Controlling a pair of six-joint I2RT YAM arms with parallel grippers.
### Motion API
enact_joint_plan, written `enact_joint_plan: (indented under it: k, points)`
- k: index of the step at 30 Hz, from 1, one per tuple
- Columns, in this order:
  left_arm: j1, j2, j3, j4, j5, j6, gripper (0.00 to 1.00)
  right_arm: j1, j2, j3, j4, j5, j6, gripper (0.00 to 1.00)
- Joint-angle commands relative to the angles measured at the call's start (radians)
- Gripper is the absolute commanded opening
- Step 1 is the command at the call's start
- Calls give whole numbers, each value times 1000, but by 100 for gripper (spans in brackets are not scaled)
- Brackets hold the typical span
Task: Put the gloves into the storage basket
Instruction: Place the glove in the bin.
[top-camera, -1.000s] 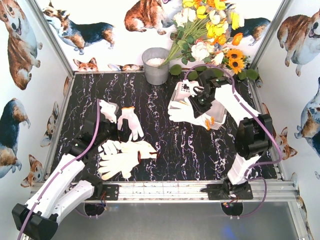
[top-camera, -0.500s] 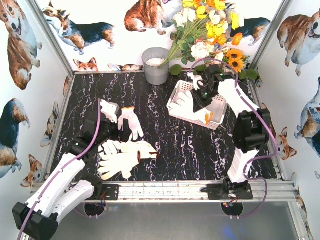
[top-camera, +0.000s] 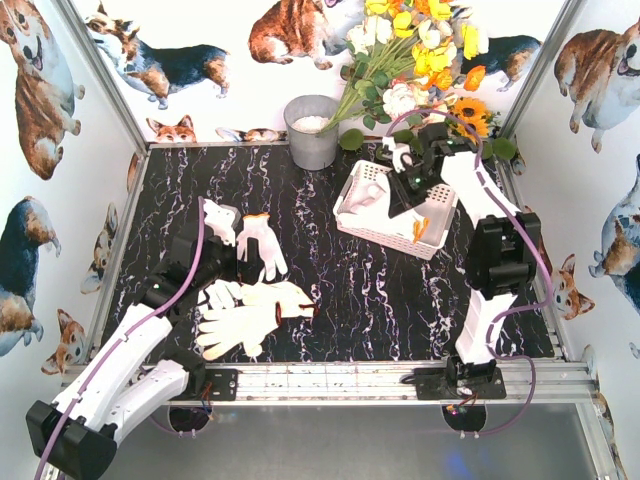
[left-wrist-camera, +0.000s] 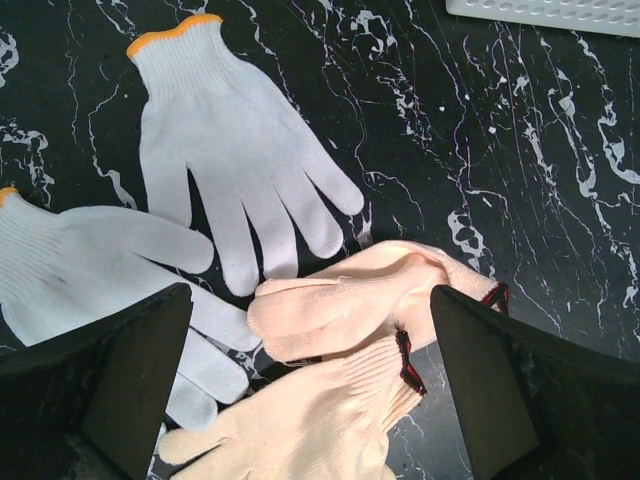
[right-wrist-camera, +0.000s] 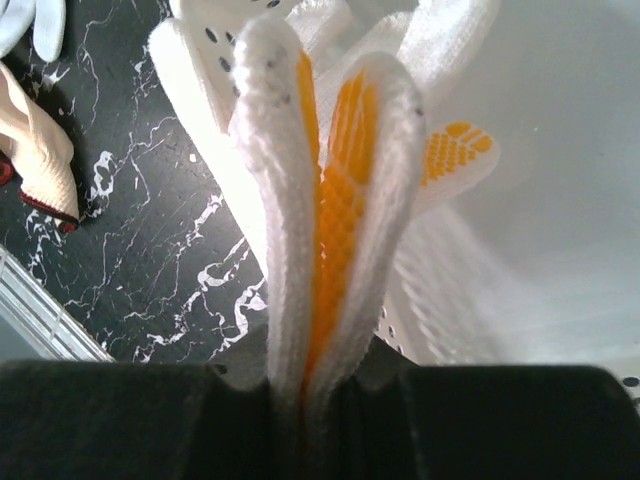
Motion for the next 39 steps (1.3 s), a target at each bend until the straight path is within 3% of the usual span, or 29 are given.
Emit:
enact_joint_plan:
  k: [1, 20, 39]
  points:
    - [14, 3, -6, 17, 12, 8, 100, -25, 22, 88, -1, -38, -14, 0]
    - [16, 16, -6, 18, 16, 11, 100, -26, 186, 293, -108, -215, -35, 0]
    - [16, 15, -6, 16, 16, 16, 100, -26, 221, 162, -76, 11, -54, 0]
